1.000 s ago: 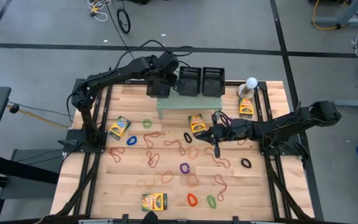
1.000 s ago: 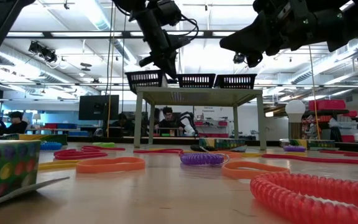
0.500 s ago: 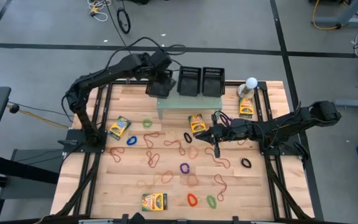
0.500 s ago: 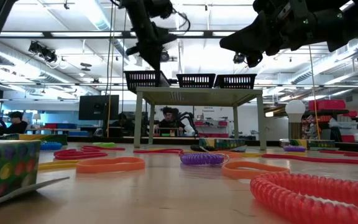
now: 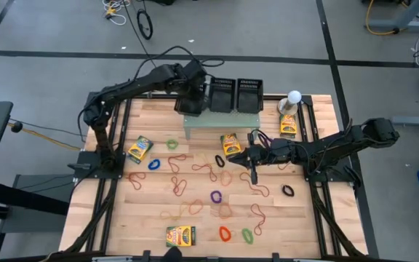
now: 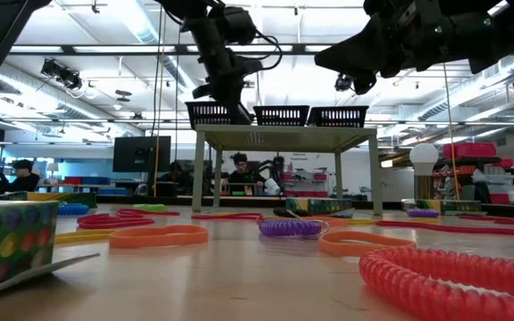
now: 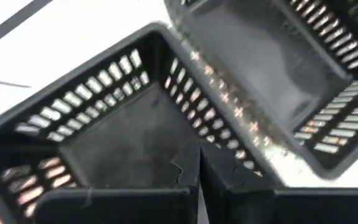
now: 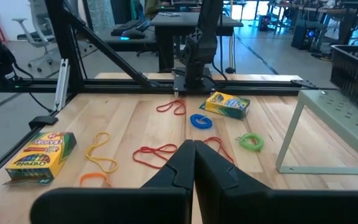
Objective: Pick & Place Office Desk Supplies
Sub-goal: Put the black bin on the shelf
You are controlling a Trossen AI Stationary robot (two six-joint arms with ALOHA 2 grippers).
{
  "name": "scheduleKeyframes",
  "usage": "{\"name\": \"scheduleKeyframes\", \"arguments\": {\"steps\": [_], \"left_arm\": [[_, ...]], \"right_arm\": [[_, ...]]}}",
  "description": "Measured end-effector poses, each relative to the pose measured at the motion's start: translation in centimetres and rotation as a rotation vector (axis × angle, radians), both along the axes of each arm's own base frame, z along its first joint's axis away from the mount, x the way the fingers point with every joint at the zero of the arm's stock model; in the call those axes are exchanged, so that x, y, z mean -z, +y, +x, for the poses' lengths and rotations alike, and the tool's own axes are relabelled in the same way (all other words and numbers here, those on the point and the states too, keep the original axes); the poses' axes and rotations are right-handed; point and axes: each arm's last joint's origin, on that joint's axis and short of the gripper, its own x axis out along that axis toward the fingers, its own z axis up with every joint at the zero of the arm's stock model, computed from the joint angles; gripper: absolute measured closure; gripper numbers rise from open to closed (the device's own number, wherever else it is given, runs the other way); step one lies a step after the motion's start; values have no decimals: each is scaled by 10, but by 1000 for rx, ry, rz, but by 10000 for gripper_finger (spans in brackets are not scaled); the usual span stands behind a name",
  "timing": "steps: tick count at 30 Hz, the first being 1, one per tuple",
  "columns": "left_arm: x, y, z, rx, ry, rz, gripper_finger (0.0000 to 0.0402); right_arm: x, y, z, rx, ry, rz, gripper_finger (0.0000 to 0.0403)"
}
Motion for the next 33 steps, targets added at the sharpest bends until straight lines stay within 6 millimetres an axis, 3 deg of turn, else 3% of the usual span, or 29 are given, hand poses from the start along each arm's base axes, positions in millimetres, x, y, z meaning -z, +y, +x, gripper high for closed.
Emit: {"name": "scheduleKeyframes", "arguments": {"steps": [16, 23, 28, 33], "left_arm": [[-8, 8, 4, 37, -97, 59, 393], [-34, -4, -4, 186, -93, 221, 395], [-40, -11, -11, 323, -83, 200, 395], [-31, 5, -20, 334, -3, 184, 395]], "right_arm": [[0, 0, 0, 3, 3, 21, 392], [-7, -2, 8, 132, 142, 60, 392], [-28, -6, 17, 245, 212, 33, 392], [-61, -16, 24, 315, 296, -4, 392]]}}
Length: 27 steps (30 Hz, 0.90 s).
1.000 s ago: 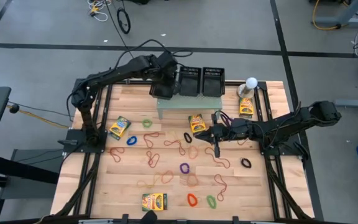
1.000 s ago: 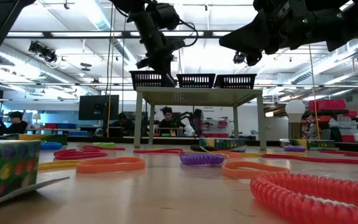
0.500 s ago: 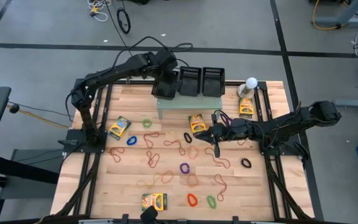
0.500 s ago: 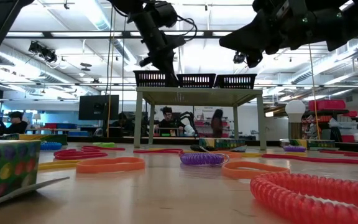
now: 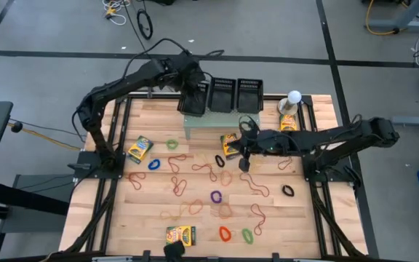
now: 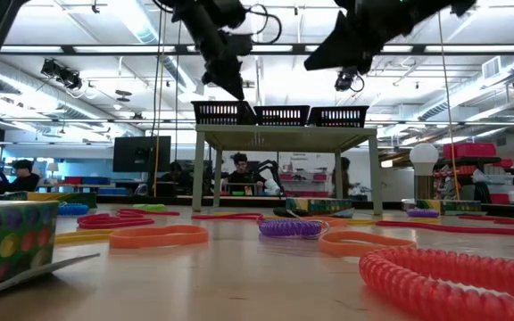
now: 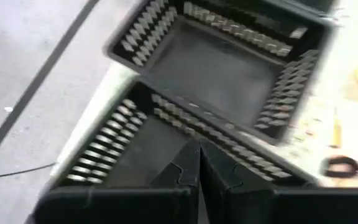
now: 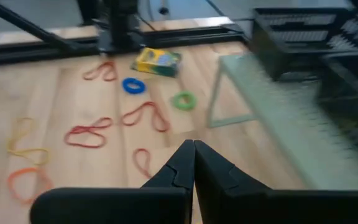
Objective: Pick & Place Office Desk Supplies
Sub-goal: Put the black bin on the shelf
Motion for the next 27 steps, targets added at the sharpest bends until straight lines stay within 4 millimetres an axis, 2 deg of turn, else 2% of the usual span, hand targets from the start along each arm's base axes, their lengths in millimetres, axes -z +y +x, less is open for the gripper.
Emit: {"name": "scheduleKeyframes", "arguments": {"steps": [7, 13, 20, 23, 27], "left_arm": [[9, 36, -15, -44, -3, -30, 396], [24, 53, -16, -3, 1, -88, 396], [29, 66, -12, -30, -15, -34, 396], [29, 72, -16, -54, -21, -22, 396], [29, 78, -21, -90, -17, -11, 396]], "right_arm": [[-38, -34, 3, 111, 48, -11, 392], [-67, -79, 15, 155, 76, -55, 392], [-70, -127, 45, 161, 254, -122, 392], [-63, -138, 52, 158, 318, -125, 392], [-62, -143, 53, 134, 312, -112, 392]]}}
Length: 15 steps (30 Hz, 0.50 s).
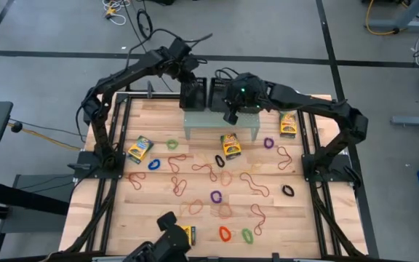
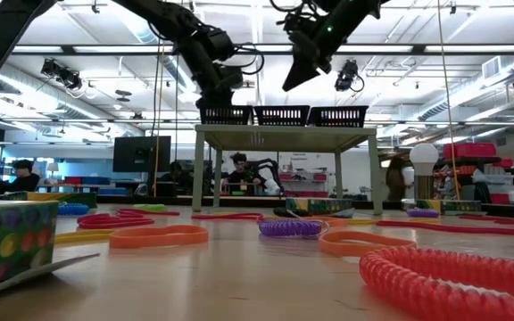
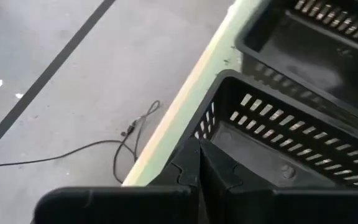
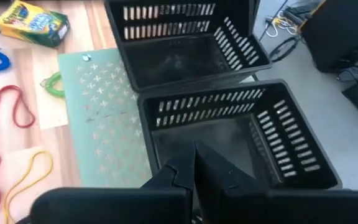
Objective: Pick & Place Office Desk Supplies
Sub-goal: Put the black bin on the shelf
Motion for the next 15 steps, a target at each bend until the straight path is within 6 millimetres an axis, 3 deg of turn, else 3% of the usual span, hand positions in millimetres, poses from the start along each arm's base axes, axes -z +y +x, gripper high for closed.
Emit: {"name": "scheduleKeyframes", "arguments": {"steps": [6, 15], "left_arm": [[-4, 1, -2, 9, -23, 14, 393], [-33, -32, 0, 134, -139, 50, 397]], "right_arm": [[-1, -1, -1, -6, 2, -5, 392], [-14, -9, -20, 32, -4, -13, 392]]}}
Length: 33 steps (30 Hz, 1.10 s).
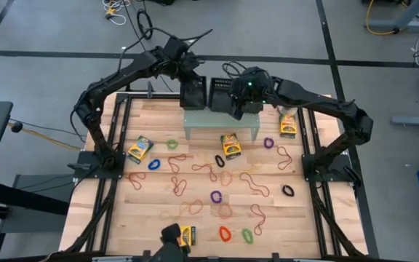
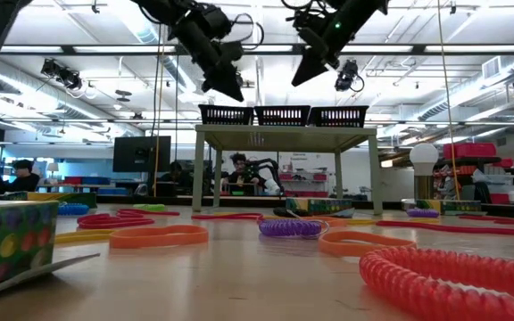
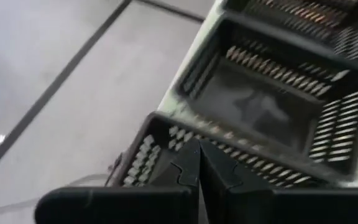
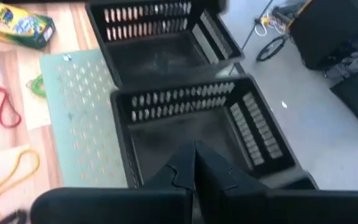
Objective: Pick & Place Office Desk Supplies
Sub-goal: Put the black bin on the shelf
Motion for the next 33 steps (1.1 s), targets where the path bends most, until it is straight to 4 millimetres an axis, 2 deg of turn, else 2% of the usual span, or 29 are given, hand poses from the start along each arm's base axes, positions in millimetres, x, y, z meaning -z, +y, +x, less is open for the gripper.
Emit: {"name": "scheduleKeyframes", "arguments": {"steps": [2, 5, 7, 11, 16, 24, 33], "left_arm": [[3, -9, -1, 20, -45, 26, 397], [20, -25, -9, 34, -95, 46, 397], [30, -38, -18, 32, -156, 66, 397], [35, -65, -46, 15, -338, 118, 396], [46, -98, -77, 24, -480, 157, 394], [54, -133, -114, 32, -581, 240, 393], [101, -152, -134, 36, -689, 228, 393]], "right_arm": [[1, -2, -8, 21, -5, 5, 394], [12, -7, -24, 80, -13, 31, 399], [20, -14, -33, 151, -12, 44, 398], [33, -33, -43, 257, 2, 63, 400], [45, -50, -44, 288, 11, 103, 401], [56, -59, -34, 237, -23, 157, 402], [58, -60, -29, 236, -51, 166, 400]]}}
